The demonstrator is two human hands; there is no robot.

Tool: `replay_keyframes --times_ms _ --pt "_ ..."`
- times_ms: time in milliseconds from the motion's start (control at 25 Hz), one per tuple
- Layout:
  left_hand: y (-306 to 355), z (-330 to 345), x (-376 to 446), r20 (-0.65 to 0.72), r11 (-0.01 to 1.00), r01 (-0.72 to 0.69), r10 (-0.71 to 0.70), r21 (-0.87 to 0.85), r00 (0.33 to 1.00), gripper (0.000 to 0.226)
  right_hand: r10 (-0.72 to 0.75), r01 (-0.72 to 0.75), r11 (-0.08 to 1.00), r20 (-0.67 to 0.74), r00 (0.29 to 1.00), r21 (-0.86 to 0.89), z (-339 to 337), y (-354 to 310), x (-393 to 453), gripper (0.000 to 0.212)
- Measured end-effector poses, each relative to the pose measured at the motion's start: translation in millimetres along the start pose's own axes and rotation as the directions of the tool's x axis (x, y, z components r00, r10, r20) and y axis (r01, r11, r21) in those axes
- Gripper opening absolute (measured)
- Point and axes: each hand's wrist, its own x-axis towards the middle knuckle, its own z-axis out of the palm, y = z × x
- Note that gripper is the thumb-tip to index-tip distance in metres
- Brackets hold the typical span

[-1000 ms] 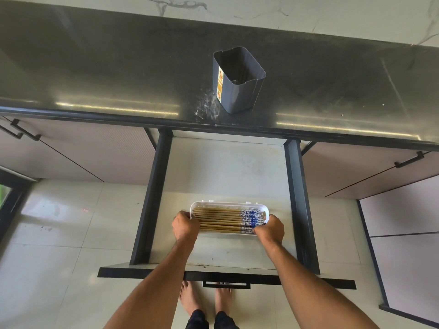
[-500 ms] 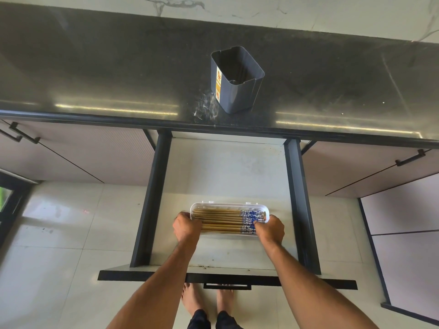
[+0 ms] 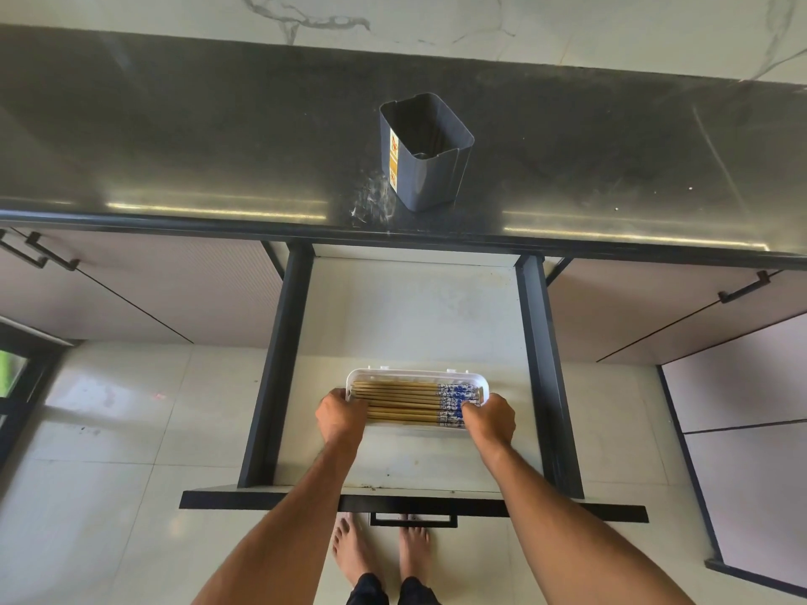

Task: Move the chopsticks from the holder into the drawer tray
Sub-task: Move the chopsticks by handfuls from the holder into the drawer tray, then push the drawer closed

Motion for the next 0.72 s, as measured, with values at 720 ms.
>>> replay_keyframes --times_ms 720 --pt "-37.5 -51.3 -108.5 0.072 0.479 -0.734 0.813 0.482 0.578 0.036 -0.756 0.672 0.634 -0.123 0.643 -0.382 -32.1 30.9 -127.3 0.053"
